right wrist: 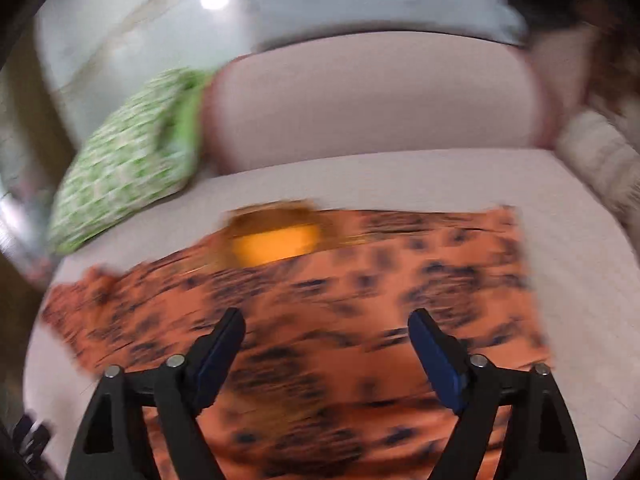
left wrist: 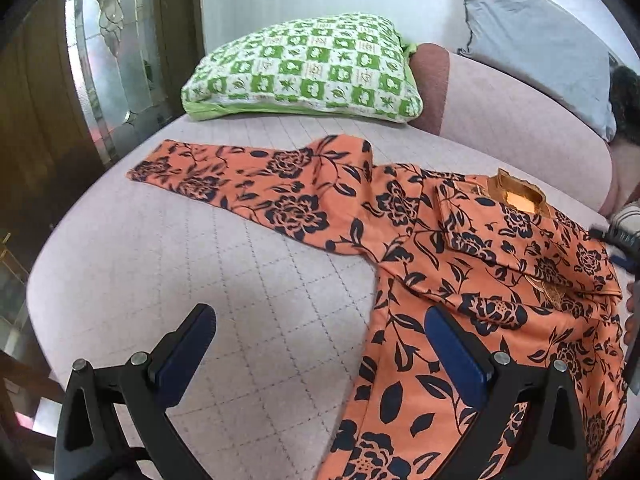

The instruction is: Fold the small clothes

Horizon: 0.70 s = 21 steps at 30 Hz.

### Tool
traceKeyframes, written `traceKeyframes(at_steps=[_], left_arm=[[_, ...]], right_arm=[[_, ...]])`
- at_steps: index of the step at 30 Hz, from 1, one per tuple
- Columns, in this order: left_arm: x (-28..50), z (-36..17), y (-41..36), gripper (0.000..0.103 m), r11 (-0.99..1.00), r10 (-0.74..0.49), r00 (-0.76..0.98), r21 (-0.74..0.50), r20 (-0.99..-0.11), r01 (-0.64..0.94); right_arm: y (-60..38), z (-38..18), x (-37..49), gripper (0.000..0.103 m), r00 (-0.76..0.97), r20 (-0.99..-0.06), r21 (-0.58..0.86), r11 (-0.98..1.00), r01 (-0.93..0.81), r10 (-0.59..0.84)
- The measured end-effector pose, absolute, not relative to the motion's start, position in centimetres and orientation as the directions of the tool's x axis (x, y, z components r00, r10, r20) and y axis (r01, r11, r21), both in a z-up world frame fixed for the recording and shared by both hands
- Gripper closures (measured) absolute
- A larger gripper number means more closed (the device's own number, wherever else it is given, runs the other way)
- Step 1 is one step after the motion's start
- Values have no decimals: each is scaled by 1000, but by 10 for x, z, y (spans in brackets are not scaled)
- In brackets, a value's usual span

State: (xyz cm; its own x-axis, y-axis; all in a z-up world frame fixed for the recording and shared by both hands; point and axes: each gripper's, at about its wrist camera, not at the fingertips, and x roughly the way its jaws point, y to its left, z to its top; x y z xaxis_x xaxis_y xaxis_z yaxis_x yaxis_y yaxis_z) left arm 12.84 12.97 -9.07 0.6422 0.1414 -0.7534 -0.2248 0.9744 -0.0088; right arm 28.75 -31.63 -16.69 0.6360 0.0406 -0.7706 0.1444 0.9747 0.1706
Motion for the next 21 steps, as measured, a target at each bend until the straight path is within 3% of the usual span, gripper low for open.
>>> traceKeyframes(at_steps=[3,10,21], left_arm=[[123,-81,127,0,973,162,640,13,-751,-230],[114,-61,121,0,971,199,652,55,-731,-234],[94,-17,109,0,935,344,675,176,-653,-307]], right_arm=[[-336,-221,312,10,418,-902,198,962,186,105],[-320,-168,292,10,593,-786,294,950,108,176],[-305,-163,206,10,599,-764,301,954,-2,242]])
